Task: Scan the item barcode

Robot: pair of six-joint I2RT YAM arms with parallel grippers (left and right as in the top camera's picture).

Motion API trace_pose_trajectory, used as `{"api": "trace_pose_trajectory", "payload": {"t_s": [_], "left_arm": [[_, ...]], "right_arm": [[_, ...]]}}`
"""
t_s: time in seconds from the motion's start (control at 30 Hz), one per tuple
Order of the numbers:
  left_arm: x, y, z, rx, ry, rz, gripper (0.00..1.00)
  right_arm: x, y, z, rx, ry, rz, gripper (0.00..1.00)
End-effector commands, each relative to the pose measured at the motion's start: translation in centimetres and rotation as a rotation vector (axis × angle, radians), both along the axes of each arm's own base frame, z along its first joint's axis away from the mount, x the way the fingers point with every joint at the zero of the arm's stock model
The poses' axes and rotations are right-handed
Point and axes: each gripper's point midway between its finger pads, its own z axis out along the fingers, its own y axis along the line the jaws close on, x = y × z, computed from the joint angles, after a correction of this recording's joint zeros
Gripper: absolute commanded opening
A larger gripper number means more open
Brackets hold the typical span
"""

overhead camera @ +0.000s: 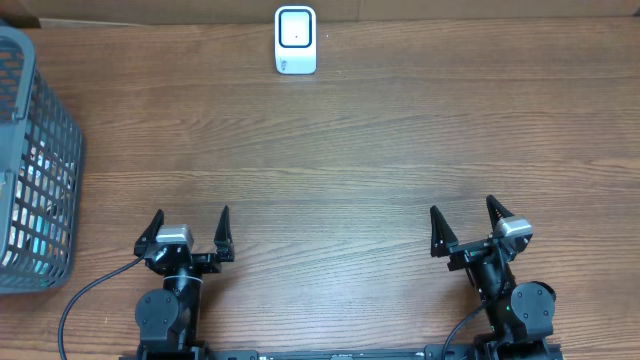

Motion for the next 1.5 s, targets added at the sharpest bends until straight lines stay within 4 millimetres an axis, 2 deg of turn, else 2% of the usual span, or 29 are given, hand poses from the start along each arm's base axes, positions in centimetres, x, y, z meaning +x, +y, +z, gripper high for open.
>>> {"api": "trace_pose_trajectory", "payload": {"t_s": [0.0,1.47], "left_arm": [[-0.03,-0.45,0.12,0.02,-0.008,-0.025,1.0],[-0.03,-0.45,0.11,0.021,-0.008,-0.025,1.0]], "right_arm": [[-0.03,0.14,-0.2,-0.003,-0.004,0.007,1.0],[-0.03,0.14,-0.2,-0.003,-0.004,0.007,1.0]]}}
